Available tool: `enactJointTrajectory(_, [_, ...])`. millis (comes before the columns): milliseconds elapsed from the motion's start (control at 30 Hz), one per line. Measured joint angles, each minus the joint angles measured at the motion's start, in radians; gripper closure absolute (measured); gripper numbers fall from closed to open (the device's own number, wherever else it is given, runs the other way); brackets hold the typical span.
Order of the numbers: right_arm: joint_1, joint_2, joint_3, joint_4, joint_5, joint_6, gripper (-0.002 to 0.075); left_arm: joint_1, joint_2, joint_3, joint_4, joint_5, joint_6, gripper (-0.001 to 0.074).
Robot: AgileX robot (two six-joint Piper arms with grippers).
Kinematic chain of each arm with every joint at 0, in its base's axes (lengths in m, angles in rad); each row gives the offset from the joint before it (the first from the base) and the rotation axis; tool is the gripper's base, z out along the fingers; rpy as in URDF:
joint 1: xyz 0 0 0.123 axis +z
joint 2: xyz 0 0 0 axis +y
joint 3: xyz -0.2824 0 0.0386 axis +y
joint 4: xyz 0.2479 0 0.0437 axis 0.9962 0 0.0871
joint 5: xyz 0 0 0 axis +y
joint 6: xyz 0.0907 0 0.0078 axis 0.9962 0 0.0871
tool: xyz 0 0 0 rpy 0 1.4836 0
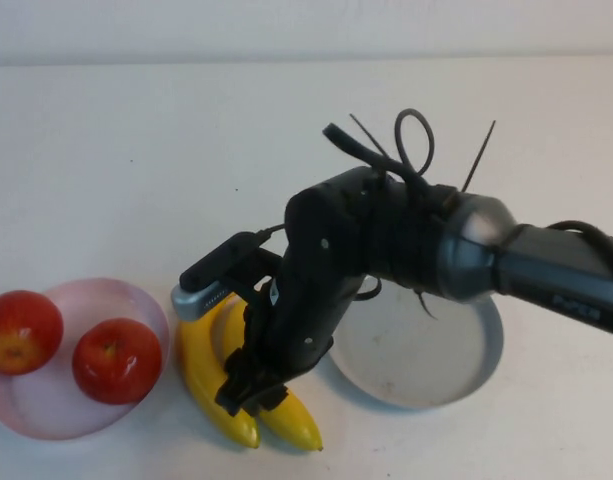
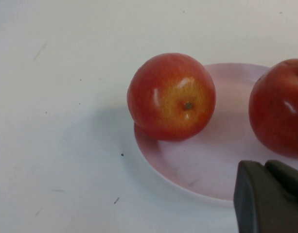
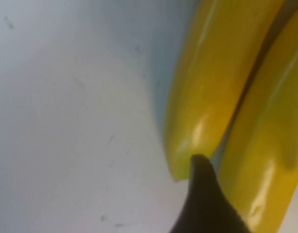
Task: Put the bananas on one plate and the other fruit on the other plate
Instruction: Put another type of fruit in the right plate
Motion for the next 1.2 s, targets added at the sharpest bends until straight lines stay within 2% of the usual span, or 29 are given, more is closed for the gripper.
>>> enactJointTrajectory(367, [0.0,0.152,-0.136,-0.109,0.02,0.067,0.0398,0.0,0.0,0.0,0.0,0.0,0.0,0.0738])
enactJointTrajectory(533, [0.0,0.16,-0.146,-0.114,0.02,0.076,0.0413,0.0,0.0,0.0,0.0,0.0,0.0,0.0738])
enactJointTrajectory(833, [-0.004,0.057,-0.111,-0.157,0.015,0.261,0.0417,0.0,0.0,0.0,0.0,0.0,0.0,0.0738])
enactJointTrajectory(1033, [-0.094,-0.171,0.068,-0.165,-0.067,0.363,0.0417,0.0,0.0,0.0,0.0,0.0,0.0,0.0738])
enactJointTrajectory(1200, [-0.2,-0.209,0.162,-0.182,-0.033,0.422,0.0417,0.0,0.0,0.0,0.0,0.0,0.0,0.0738])
